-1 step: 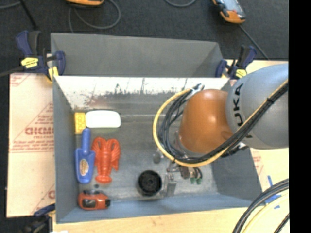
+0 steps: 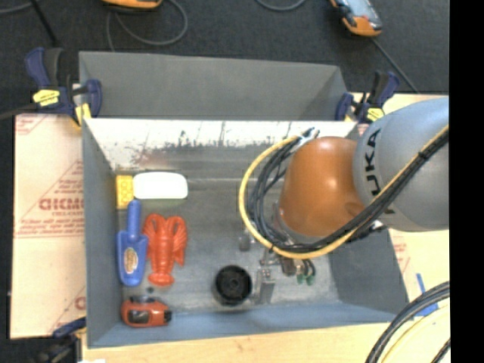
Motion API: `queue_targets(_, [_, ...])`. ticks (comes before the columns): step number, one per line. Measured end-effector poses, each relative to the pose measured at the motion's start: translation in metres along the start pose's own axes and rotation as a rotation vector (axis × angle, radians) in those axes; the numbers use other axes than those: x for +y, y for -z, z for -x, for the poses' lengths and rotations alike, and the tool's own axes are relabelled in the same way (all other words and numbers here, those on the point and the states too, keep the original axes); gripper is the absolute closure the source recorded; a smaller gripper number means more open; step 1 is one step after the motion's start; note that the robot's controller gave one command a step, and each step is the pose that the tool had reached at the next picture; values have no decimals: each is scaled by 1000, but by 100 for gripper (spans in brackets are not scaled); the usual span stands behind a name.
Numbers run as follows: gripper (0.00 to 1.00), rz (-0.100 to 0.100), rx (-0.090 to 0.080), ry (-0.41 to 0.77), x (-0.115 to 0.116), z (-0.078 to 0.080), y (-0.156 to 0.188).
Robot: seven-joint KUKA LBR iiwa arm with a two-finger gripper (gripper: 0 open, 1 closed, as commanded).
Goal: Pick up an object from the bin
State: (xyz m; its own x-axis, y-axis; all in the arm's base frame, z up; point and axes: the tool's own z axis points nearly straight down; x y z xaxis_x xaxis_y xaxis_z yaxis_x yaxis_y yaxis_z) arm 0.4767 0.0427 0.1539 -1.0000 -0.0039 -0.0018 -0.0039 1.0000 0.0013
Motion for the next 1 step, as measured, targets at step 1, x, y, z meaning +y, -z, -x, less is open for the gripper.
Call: queue_targets(1, [0,-2,-5,75,10,0,-52])
